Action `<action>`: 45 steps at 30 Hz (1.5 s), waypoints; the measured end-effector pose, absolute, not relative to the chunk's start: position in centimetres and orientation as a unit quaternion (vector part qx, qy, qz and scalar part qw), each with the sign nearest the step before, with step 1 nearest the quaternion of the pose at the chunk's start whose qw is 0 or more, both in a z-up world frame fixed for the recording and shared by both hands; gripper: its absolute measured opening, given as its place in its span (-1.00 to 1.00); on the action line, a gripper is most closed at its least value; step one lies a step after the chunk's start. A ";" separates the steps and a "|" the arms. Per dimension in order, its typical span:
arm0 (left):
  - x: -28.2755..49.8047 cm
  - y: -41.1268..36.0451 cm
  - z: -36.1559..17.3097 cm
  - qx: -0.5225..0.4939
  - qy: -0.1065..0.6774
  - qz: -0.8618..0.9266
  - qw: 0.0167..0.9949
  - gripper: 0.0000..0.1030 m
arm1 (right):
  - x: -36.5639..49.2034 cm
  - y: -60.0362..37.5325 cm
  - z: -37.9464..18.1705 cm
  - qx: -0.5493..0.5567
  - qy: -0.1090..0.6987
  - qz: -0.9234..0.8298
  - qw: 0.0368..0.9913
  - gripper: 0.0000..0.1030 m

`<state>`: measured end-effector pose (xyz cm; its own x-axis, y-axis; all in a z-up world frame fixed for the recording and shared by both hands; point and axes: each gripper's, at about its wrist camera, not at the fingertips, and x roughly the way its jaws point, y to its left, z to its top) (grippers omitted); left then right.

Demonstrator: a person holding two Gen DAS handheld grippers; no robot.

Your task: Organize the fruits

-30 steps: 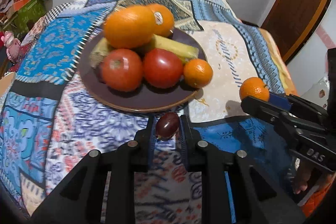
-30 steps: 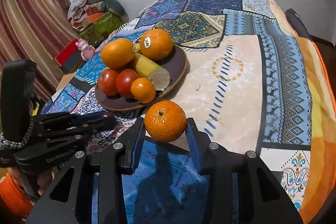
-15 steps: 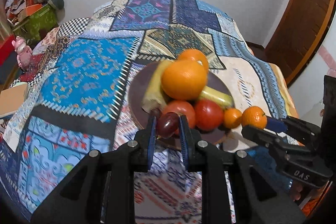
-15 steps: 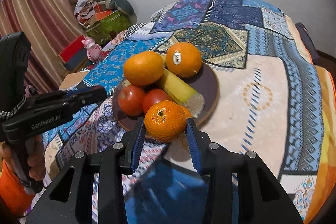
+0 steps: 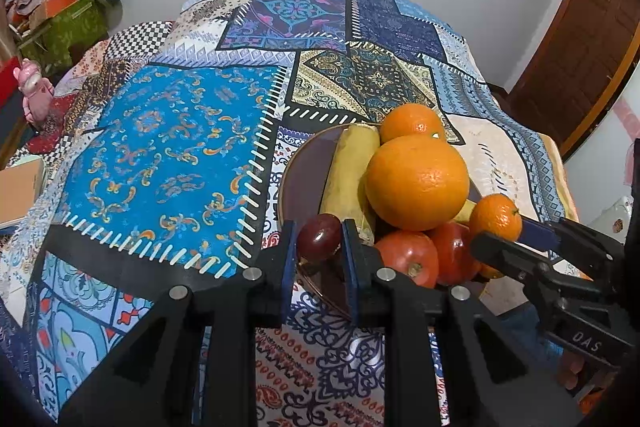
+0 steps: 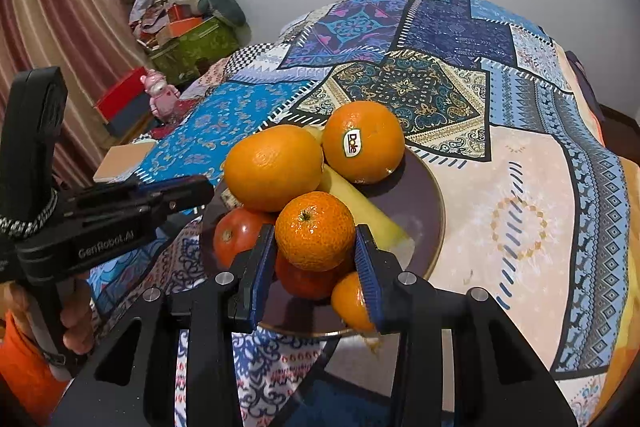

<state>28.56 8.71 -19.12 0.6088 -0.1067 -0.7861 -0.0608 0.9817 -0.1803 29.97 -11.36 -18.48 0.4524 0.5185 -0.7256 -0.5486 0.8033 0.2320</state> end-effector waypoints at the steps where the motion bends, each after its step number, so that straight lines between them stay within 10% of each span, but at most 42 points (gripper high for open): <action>1: 28.5 8.8 -19.3 -0.097 0.443 -0.015 0.891 -0.59 | 30.1 -11.2 -18.6 -0.019 0.419 0.313 0.852 -0.30; 23: 26.3 8.0 -18.4 -0.100 0.435 -0.027 0.894 -0.13 | 29.4 -12.4 -17.4 -0.026 0.410 0.295 0.863 -0.05; 45: 9.7 2.8 0.8 -0.031 0.165 -0.034 0.985 0.05 | 15.1 -18.9 -0.5 0.015 0.188 0.286 0.939 0.06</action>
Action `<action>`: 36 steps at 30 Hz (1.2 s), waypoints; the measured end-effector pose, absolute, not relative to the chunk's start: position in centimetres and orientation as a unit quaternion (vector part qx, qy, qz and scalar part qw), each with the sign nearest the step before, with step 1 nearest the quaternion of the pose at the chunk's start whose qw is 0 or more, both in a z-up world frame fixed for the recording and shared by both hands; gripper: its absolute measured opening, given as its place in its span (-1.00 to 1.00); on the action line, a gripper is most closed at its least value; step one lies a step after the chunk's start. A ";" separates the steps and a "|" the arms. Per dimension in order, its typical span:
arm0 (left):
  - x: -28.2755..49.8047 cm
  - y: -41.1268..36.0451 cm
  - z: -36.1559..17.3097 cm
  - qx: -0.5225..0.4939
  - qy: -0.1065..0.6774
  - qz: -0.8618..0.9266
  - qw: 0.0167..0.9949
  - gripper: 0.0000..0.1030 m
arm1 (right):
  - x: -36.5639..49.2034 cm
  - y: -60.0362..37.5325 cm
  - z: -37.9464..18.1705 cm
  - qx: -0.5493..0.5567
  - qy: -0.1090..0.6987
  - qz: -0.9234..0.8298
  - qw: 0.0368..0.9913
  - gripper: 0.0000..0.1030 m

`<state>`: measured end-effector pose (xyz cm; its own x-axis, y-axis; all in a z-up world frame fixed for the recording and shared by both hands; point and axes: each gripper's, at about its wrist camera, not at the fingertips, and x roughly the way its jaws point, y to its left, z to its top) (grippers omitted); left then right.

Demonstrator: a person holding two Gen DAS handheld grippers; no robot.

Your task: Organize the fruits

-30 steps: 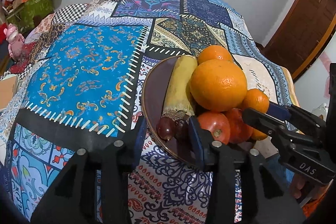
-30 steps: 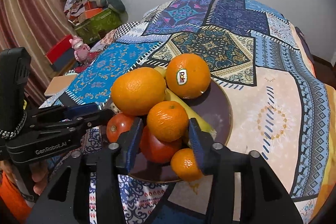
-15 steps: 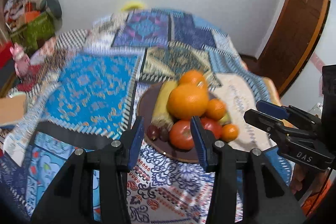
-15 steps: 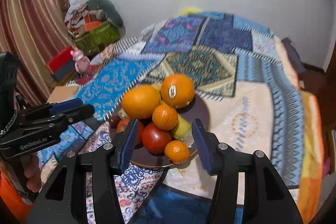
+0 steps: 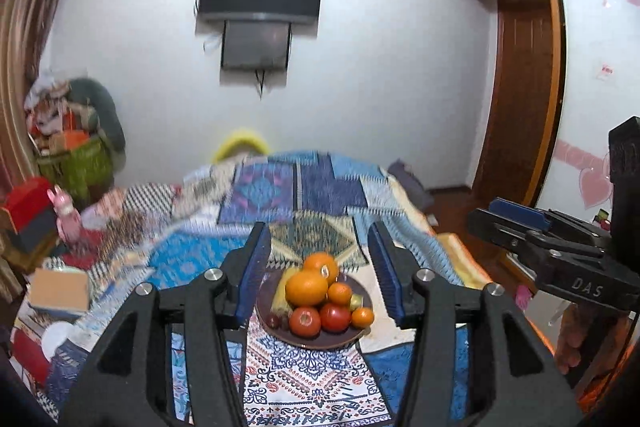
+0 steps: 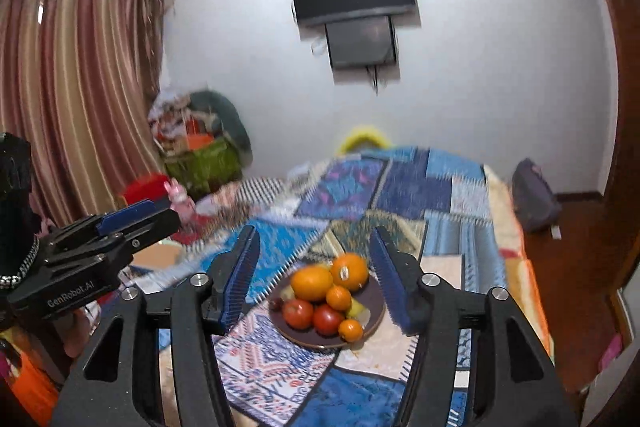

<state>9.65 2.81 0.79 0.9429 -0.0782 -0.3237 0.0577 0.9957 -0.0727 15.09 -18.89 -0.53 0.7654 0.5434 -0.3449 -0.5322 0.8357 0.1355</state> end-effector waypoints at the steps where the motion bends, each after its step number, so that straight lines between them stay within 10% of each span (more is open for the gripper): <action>1: 9.0 2.6 1.1 -0.028 0.157 -0.032 0.987 0.09 | 14.4 -19.0 -0.2 0.015 0.180 0.286 0.941 0.07; 16: 3.3 2.0 2.9 -0.013 0.100 -0.010 0.995 0.80 | 9.7 -19.6 0.9 0.004 0.117 0.244 0.963 1.00; 36: 2.0 1.6 2.8 -0.012 0.091 -0.004 0.996 0.98 | 8.7 -20.1 0.8 0.010 0.113 0.244 0.963 1.00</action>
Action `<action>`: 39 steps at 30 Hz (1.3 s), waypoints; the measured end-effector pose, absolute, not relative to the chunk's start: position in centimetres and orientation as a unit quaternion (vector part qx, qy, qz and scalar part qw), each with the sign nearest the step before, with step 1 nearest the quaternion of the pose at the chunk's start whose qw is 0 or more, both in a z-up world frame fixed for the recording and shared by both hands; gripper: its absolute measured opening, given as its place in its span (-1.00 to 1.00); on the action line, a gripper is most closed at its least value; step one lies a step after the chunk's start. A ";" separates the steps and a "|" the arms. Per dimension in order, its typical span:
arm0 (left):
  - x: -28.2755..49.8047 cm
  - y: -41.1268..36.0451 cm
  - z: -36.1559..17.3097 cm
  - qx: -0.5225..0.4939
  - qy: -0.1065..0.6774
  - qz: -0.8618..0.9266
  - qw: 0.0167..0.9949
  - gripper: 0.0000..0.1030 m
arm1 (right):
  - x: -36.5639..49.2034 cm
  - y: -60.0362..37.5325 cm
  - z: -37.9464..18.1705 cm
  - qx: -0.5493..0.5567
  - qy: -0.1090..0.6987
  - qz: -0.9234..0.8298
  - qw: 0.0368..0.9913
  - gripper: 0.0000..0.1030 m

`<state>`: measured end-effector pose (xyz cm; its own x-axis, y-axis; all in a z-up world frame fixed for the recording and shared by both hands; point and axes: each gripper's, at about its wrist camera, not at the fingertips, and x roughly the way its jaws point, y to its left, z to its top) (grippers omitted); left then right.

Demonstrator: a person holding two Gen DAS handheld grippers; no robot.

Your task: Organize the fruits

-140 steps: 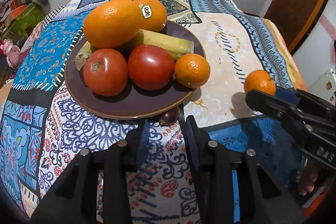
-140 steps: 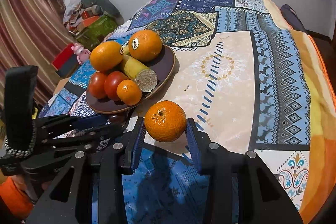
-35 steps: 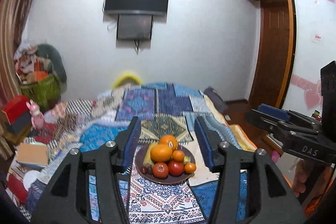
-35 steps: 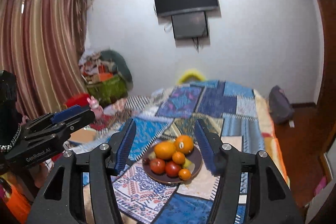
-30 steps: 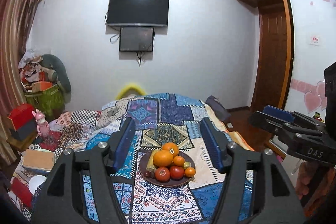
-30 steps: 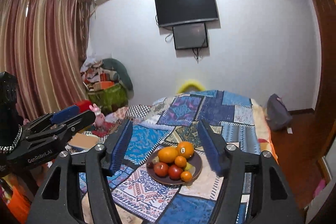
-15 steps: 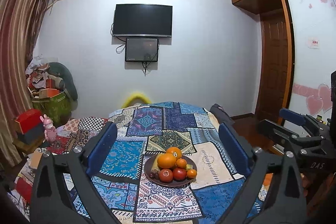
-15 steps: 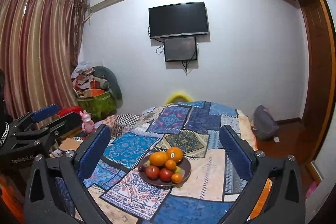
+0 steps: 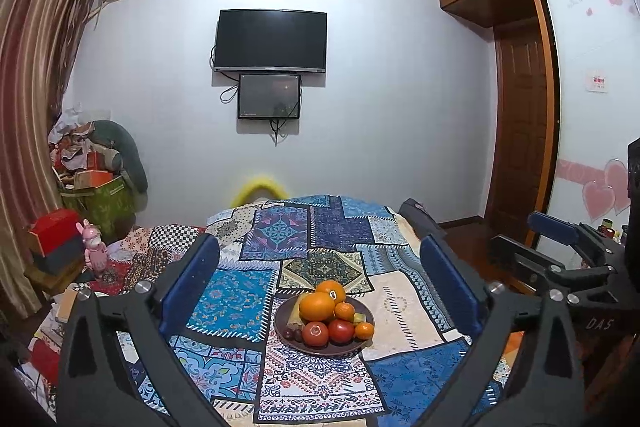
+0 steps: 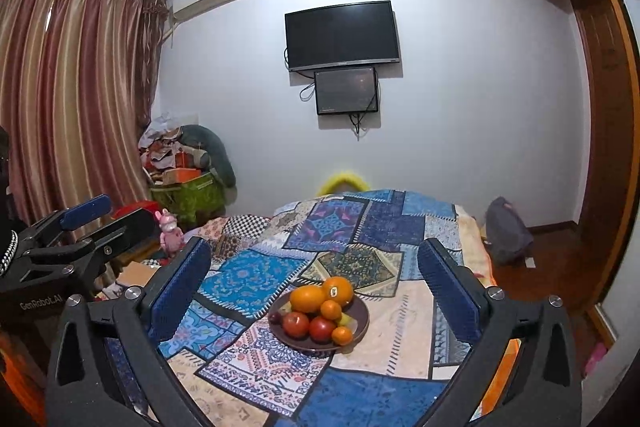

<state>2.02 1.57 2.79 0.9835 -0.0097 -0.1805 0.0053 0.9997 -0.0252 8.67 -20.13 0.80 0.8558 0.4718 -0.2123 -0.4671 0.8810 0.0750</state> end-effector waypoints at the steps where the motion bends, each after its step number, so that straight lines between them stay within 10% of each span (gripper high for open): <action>1: 2.0 1.5 2.8 -0.012 0.090 -0.004 0.996 0.98 | 8.6 -20.2 0.8 0.011 0.112 0.244 0.963 1.00; 39: 2.5 0.7 2.7 -0.009 0.098 0.001 0.995 1.00 | 8.2 -20.6 1.2 0.029 0.104 0.244 0.964 1.00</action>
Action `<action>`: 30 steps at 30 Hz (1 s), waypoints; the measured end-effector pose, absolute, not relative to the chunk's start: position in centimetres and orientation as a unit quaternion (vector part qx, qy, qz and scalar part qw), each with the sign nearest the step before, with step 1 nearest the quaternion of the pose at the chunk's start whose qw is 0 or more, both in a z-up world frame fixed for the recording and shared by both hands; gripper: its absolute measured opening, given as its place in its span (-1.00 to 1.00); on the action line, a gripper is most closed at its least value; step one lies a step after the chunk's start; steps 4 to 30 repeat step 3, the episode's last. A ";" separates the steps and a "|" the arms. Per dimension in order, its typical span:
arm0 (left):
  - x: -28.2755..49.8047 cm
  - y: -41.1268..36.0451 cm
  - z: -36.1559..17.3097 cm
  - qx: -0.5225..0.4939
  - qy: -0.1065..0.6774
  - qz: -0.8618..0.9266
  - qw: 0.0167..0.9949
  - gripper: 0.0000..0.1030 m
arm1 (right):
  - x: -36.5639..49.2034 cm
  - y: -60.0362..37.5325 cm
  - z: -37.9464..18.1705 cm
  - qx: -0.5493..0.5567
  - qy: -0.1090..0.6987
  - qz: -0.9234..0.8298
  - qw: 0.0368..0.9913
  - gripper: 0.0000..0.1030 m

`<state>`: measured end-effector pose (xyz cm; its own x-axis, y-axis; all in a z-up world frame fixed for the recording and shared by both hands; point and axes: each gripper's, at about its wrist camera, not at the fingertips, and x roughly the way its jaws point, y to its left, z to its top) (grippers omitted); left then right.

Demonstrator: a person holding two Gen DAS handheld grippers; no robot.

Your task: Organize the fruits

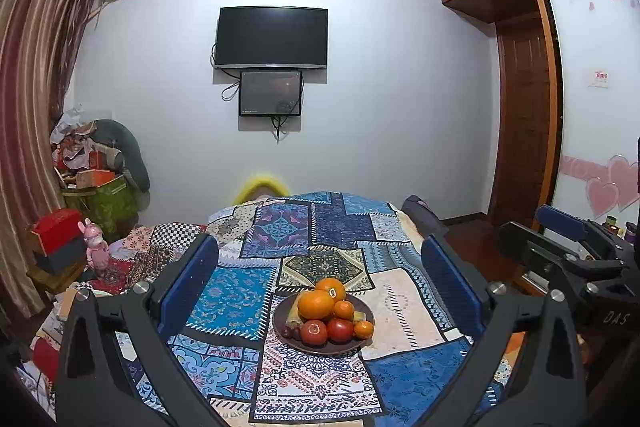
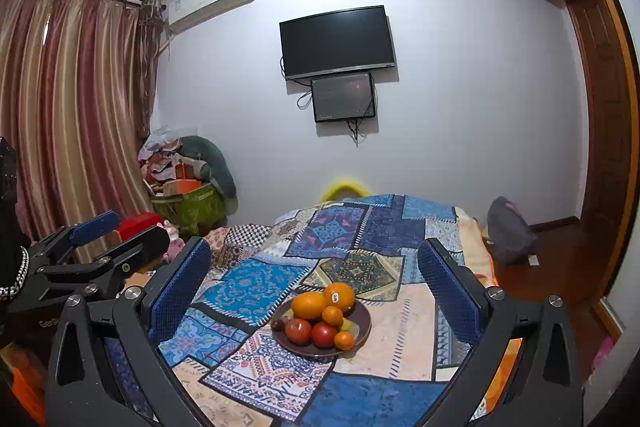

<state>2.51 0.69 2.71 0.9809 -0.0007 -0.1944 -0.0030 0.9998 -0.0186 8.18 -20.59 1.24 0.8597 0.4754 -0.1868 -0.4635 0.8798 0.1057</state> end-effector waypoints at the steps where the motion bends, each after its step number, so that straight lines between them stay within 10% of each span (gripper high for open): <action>1: 2.5 0.7 2.7 -0.011 0.097 0.001 0.995 1.00 | 8.2 -20.6 1.2 0.028 0.104 0.244 0.964 1.00; 30: 2.5 0.8 2.8 -0.013 0.098 -0.001 0.995 1.00 | 8.2 -20.5 1.2 0.027 0.104 0.242 0.964 1.00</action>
